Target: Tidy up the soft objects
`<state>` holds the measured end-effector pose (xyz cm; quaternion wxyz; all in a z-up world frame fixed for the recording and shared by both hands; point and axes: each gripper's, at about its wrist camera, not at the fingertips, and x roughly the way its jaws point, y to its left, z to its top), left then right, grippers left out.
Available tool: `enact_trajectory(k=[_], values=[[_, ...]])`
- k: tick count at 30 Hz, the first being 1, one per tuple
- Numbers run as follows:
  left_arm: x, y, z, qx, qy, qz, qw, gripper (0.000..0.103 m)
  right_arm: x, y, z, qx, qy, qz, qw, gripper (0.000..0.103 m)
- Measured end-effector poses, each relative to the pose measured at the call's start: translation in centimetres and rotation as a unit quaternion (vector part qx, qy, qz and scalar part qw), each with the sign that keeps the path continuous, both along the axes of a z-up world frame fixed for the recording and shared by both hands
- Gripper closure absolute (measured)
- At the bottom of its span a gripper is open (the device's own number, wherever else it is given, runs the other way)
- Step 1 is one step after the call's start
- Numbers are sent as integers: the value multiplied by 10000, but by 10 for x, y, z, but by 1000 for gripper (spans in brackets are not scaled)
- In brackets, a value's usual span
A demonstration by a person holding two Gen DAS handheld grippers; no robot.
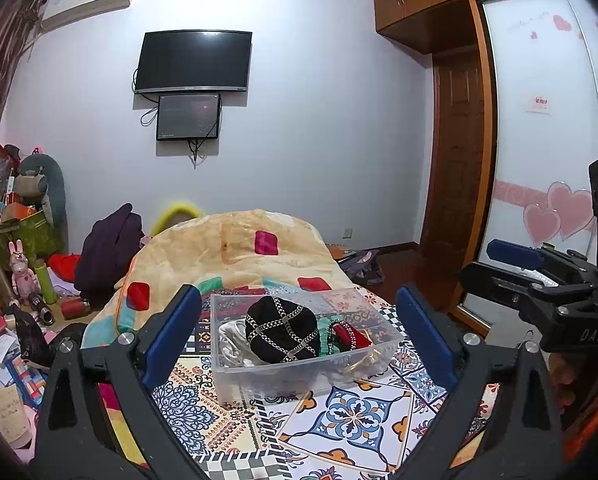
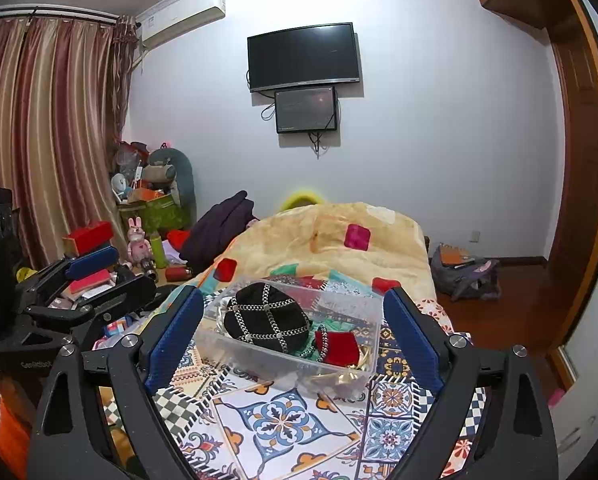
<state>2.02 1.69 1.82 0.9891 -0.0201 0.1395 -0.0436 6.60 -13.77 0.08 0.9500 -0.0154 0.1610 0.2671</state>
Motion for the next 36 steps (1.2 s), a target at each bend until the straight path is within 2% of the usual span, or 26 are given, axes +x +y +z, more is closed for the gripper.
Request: enact_trajectory(k=[10, 36], values=[[-1, 1, 0, 6, 13, -29, 10000, 4, -3, 0, 1, 16, -26, -30, 10000, 6], [-4, 5, 1, 30, -59, -52, 10000, 1, -4, -1, 3, 77, -20, -13, 10000, 3]])
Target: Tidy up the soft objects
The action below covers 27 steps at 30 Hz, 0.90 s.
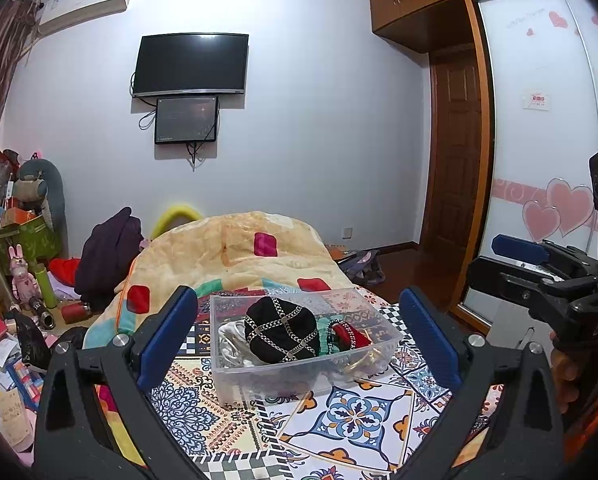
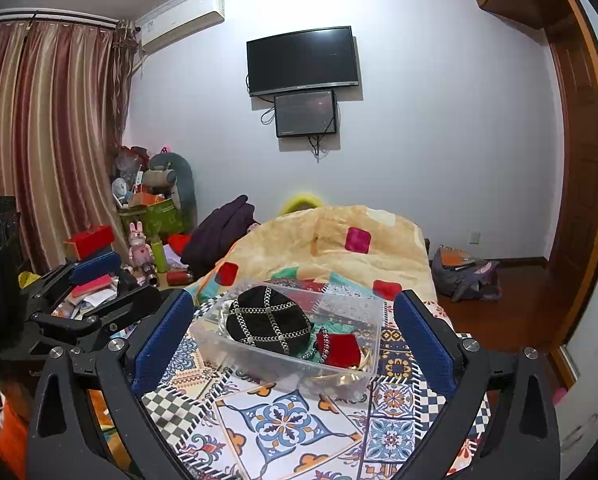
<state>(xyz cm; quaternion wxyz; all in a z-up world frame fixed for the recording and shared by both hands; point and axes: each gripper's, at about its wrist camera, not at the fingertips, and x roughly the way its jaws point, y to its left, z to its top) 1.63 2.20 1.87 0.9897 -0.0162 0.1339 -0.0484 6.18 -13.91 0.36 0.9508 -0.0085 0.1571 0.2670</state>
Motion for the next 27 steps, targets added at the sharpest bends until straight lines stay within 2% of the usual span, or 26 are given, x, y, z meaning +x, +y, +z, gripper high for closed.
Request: enact_trajectory(k=[11, 27], values=[[1, -1, -1, 2, -10, 89, 10000, 0, 0, -1, 0, 4, 38, 20, 10000, 0], [0, -5, -3, 48, 64, -34, 10000, 0, 5, 0, -4, -36, 143, -12, 9999, 0]])
